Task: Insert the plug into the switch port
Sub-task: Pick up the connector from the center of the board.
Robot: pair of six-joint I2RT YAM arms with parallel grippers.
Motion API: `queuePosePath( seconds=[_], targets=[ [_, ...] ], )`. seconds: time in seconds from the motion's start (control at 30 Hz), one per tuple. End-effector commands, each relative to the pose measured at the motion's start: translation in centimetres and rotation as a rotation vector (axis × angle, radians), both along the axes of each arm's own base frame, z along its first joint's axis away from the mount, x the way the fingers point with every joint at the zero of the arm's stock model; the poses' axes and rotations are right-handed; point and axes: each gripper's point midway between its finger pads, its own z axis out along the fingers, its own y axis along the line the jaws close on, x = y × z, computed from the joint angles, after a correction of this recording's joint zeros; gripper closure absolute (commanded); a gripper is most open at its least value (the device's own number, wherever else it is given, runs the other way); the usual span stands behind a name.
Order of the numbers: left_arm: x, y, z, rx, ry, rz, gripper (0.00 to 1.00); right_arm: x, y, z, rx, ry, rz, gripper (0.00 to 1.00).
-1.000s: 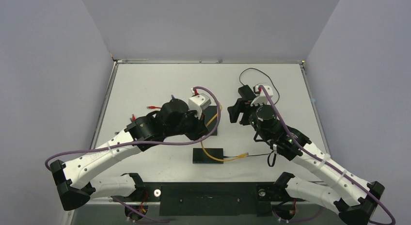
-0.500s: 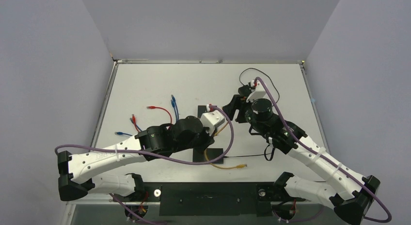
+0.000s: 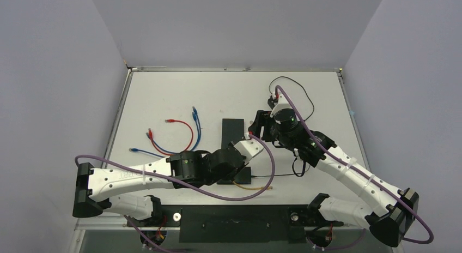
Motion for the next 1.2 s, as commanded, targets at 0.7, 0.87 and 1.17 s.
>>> queuePosePath(
  seconds=[0.7,0.87,1.17],
  targets=[
    [0.8,0.0,1.6,-0.01,-0.149,0.082,1.0,-0.2,1.6,-1.0,0.057,0.069,0.05,1.0],
    [0.8,-0.3,1.0,-0.055,-0.137,0.092,0.64,0.3,0.5,-0.3,0.014,0.002,0.031,1.0],
    [2.0,0.2,1.5,-0.105,-0.15,0.152,0.5,1.4,-3.2,4.3,-0.093,-0.177,-0.003,1.0]
  ],
)
